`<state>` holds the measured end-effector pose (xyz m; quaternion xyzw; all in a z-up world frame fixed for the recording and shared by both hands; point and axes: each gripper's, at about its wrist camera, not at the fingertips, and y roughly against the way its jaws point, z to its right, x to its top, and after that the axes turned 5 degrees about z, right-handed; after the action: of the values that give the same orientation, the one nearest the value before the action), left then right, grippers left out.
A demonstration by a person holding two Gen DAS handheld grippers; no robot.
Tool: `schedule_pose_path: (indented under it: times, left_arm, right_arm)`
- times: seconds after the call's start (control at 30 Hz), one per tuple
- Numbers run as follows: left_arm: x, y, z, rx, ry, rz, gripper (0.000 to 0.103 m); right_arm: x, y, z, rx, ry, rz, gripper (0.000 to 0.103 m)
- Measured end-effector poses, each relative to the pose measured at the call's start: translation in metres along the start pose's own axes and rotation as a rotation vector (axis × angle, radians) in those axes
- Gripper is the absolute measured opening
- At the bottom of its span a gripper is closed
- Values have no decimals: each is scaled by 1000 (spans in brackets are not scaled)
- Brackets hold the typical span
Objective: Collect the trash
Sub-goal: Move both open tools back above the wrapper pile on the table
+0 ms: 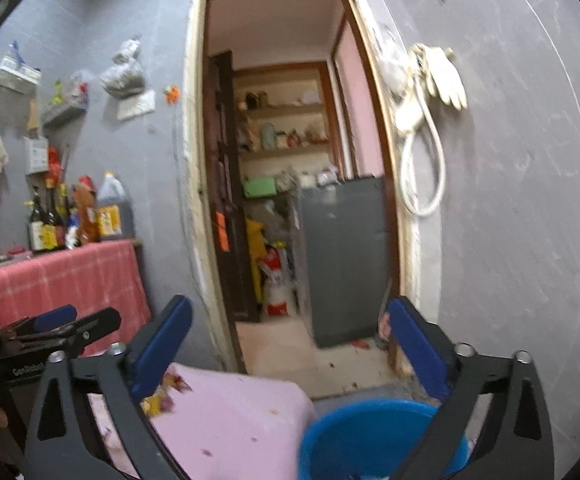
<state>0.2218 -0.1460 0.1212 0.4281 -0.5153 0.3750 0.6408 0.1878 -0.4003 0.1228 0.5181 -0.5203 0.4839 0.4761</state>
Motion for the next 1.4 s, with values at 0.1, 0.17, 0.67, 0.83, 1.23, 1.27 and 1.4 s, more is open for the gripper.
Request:
schedule_pose_path:
  times: [0.1, 0.17, 0.67, 0.83, 1.23, 1.27, 1.4]
  left_arm:
    - [2, 12, -15, 37, 0, 16, 102]
    - [1, 18, -26, 60, 0, 23, 102]
    - [-24, 40, -105, 223, -51, 47, 102]
    - [-37, 27, -123, 237, -60, 7, 102]
    - [-75, -24, -140, 216, -63, -139, 102]
    - [-77, -28, -139, 211, -65, -151, 102]
    - [-89, -47, -141, 185, -61, -216, 101]
  right_arm:
    - [4, 2, -17, 35, -2, 30, 103]
    - [5, 1, -31, 62, -1, 50, 103]
    - [-15, -24, -101, 196, 0, 83, 103]
    - [-32, -41, -113, 223, 21, 51, 103]
    - [-77, -88, -111, 249, 74, -98, 103]
    - [-80, -91, -110, 250, 81, -111, 103]
    - [-94, -110, -106, 253, 103, -180, 102]
